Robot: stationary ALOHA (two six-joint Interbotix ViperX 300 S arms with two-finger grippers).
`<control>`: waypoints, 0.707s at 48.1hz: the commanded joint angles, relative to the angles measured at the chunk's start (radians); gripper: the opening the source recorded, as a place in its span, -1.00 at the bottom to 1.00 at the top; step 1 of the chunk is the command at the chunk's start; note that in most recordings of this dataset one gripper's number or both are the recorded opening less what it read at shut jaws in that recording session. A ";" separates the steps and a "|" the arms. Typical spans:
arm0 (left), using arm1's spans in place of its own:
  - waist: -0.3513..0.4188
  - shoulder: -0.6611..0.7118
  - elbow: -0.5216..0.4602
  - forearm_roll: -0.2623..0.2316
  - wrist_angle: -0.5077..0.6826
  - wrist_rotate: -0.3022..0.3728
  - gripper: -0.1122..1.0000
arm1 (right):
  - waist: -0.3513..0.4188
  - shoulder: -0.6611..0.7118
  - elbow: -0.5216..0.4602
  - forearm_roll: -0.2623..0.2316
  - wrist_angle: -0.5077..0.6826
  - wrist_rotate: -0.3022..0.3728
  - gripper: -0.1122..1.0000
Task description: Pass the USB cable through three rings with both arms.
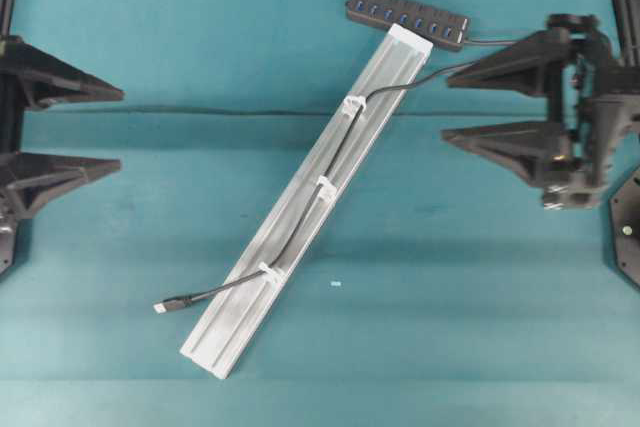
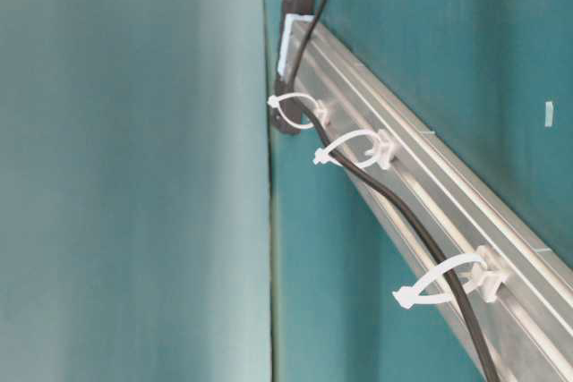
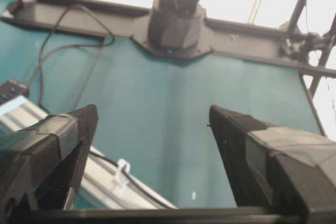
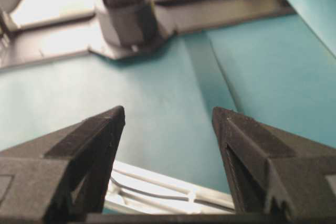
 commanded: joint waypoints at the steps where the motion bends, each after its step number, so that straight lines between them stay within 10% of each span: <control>1: 0.003 -0.015 -0.023 0.002 -0.011 -0.005 0.85 | 0.005 -0.015 0.009 0.000 -0.017 0.015 0.62; 34: -0.035 -0.008 -0.020 0.005 -0.063 -0.041 0.81 | 0.009 -0.058 0.041 0.002 -0.037 0.097 0.62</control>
